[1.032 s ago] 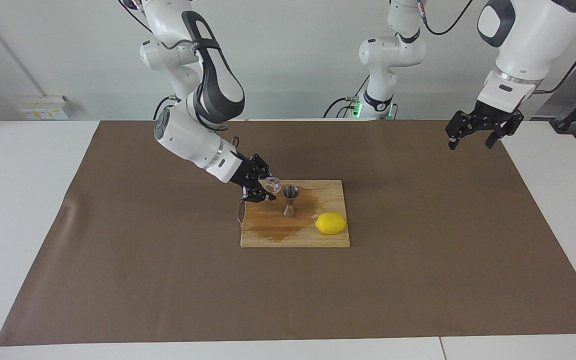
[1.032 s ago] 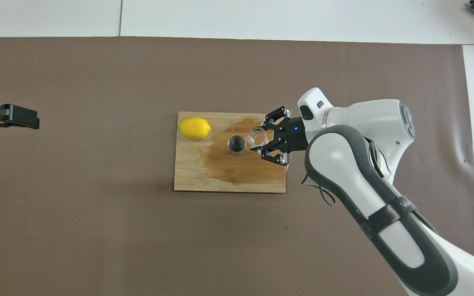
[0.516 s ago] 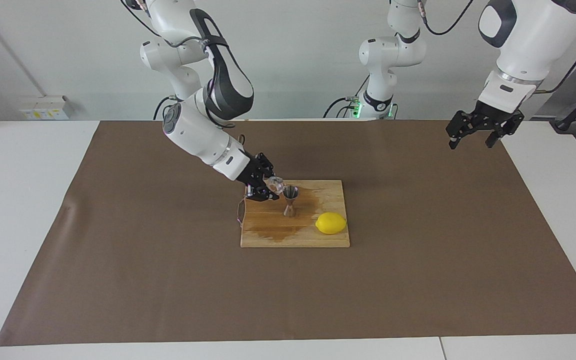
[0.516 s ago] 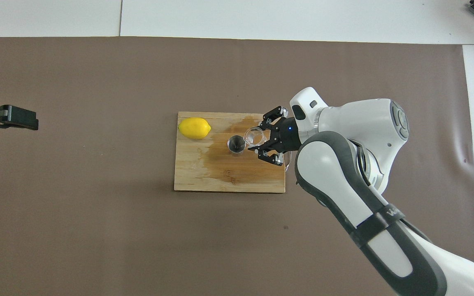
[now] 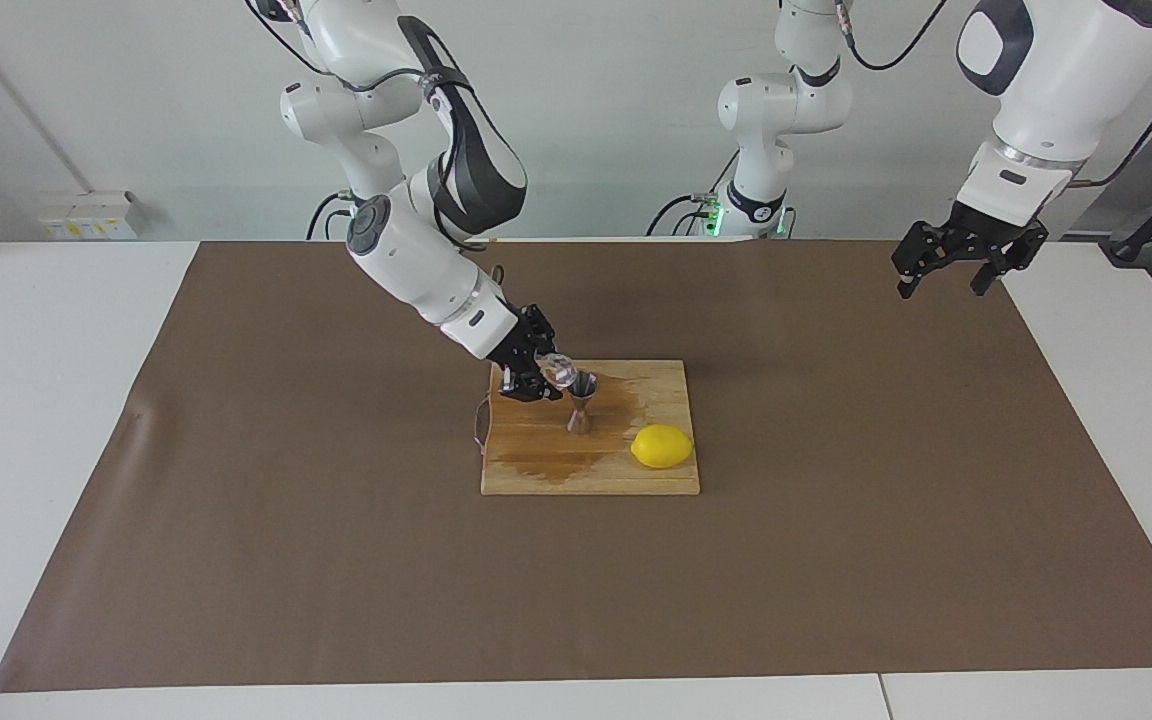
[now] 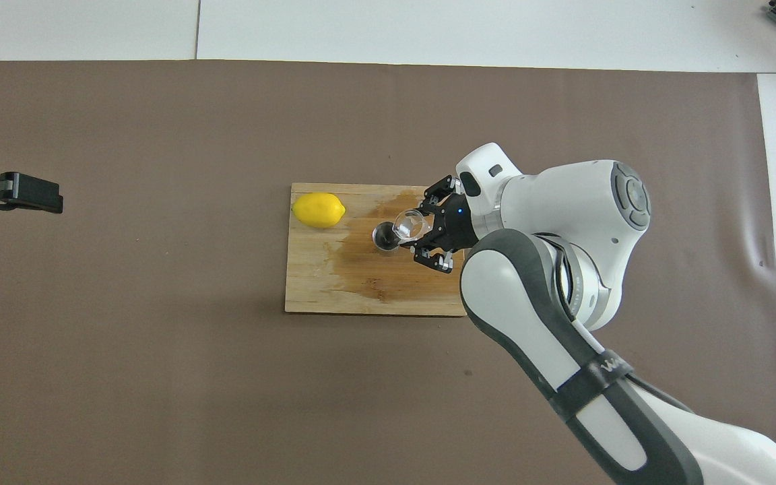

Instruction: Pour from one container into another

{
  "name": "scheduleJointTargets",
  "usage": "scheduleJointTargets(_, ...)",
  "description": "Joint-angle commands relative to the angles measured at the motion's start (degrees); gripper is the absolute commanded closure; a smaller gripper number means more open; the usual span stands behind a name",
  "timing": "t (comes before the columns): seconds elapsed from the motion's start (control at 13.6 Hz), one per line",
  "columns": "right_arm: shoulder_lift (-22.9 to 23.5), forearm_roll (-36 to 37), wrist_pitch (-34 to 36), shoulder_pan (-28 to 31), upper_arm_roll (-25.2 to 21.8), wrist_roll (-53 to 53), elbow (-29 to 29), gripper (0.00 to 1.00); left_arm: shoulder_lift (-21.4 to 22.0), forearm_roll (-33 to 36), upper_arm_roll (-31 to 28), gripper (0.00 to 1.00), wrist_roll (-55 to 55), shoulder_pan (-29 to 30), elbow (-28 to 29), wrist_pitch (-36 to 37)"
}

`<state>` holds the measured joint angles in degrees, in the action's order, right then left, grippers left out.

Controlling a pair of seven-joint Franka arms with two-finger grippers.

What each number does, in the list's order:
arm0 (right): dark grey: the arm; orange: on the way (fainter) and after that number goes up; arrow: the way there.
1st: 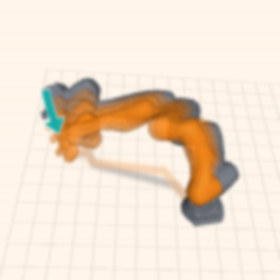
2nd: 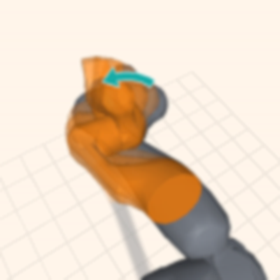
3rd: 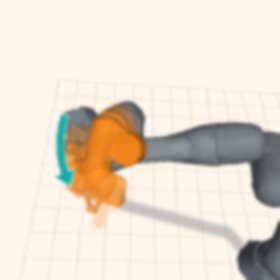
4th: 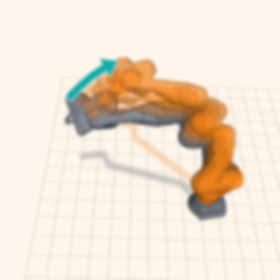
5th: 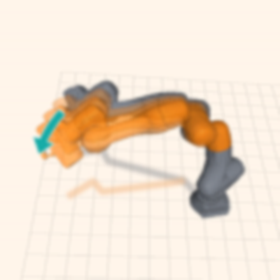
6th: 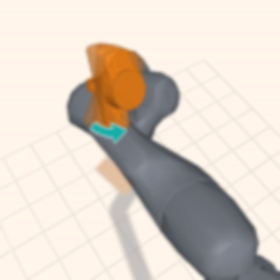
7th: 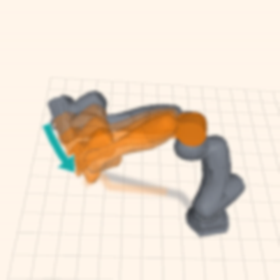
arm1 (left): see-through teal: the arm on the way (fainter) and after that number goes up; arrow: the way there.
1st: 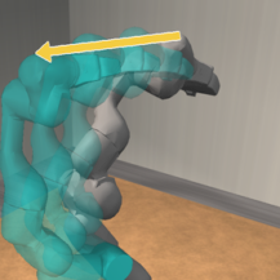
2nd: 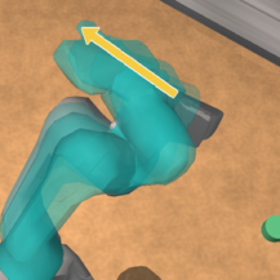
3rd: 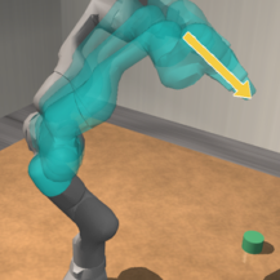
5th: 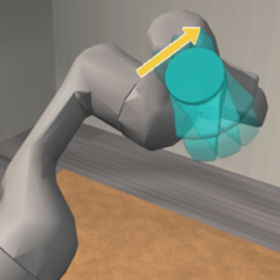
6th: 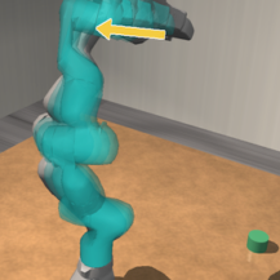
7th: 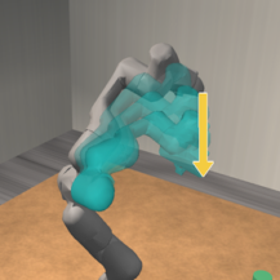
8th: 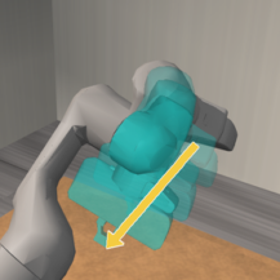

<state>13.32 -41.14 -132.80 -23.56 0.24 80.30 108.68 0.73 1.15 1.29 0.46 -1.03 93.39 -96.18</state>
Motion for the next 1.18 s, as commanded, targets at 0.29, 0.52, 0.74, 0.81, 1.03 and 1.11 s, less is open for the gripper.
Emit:
scheduleJointTargets(0.29, 1.1, 8.09, 0.26, 0.09, 0.19, -9.71, -2.77, 1.0, 0.94, 0.43, 0.03, 0.0, -0.55, 0.15, 0.83, 0.47)
scheduleJointTargets(0.52, 1.36, 9.24, 0.35, -0.61, 0.19, -12.26, -3.38, 1.0, 0.94, 0.43, 0.03, 0.0, -0.55, 0.15, 0.83, 0.47)
scheduleJointTargets(0.74, 1.8, 11.87, 0.34, -0.7, 0.19, -15.42, -4.52, 1.0, 0.94, 0.43, 0.03, 0.0, -0.55, 0.15, 0.83, 0.47)
scheduleJointTargets(0.81, 2.06, 13.01, 0.43, -0.7, 0.28, -16.83, -5.31, 1.0, 0.94, 0.43, 0.03, 0.0, -0.55, 0.15, 0.83, 0.47)
scheduleJointTargets(1.03, 2.24, 13.63, 0.52, -1.66, 0.19, -18.42, -5.67, 1.0, 0.94, 0.43, 0.03, 0.0, -0.55, 0.15, 0.83, 0.47)
scheduleJointTargets(1.11, 2.33, 14.85, 0.52, -1.76, 0.19, -19.82, -5.84, 1.0, 0.94, 0.43, 0.03, 0.0, -0.55, 0.15, 0.83, 0.47)
